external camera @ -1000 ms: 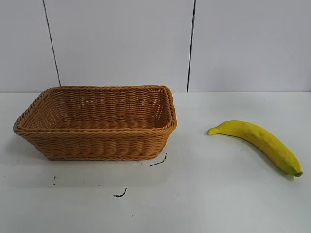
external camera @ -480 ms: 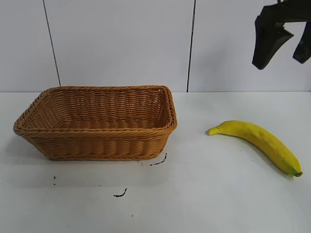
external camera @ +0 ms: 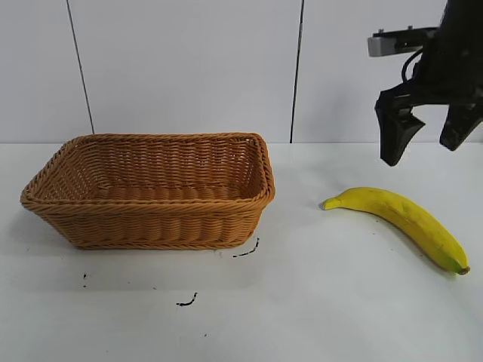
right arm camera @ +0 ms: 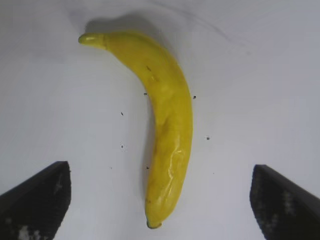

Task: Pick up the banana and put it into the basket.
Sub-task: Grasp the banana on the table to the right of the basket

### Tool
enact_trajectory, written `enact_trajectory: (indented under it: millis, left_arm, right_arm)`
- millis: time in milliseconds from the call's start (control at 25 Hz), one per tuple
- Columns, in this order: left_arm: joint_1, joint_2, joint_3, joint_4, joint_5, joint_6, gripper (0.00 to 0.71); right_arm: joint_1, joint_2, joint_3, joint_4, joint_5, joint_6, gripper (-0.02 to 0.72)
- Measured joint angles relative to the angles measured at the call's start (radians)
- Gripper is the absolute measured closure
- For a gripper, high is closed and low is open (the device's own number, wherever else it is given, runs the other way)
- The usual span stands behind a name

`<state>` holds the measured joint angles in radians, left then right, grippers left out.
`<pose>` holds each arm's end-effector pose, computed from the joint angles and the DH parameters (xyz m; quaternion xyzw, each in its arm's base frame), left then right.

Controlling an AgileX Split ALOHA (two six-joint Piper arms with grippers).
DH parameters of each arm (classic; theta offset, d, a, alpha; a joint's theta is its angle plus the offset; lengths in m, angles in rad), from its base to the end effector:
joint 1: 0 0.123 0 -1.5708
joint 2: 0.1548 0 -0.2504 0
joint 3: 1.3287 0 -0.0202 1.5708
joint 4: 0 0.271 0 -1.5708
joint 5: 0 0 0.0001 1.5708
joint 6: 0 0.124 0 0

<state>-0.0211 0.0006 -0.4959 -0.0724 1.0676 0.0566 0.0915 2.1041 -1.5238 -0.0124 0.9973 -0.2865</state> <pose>0.0771 -0.0095 0.2701 0.0347 0.8550 -0.0270 0.5168 0.4156 0.0368 0.0824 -0.1908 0.9808 -0.0092 0.0395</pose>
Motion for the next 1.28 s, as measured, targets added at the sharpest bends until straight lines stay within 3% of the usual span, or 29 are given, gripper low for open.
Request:
enact_trajectory:
  millis: [640,1280]
  left_arm:
    - [0.0,0.0,0.0,0.0,0.0,0.0,0.02]
    - [0.0,0.0,0.0,0.0,0.0,0.0,0.02]
  right_arm:
    - [-0.004,0.096,0.0,-0.003,-0.101,0.011,0.023]
    - [-0.036,0.097,0.0,0.005,-0.106,0.045,0.046]
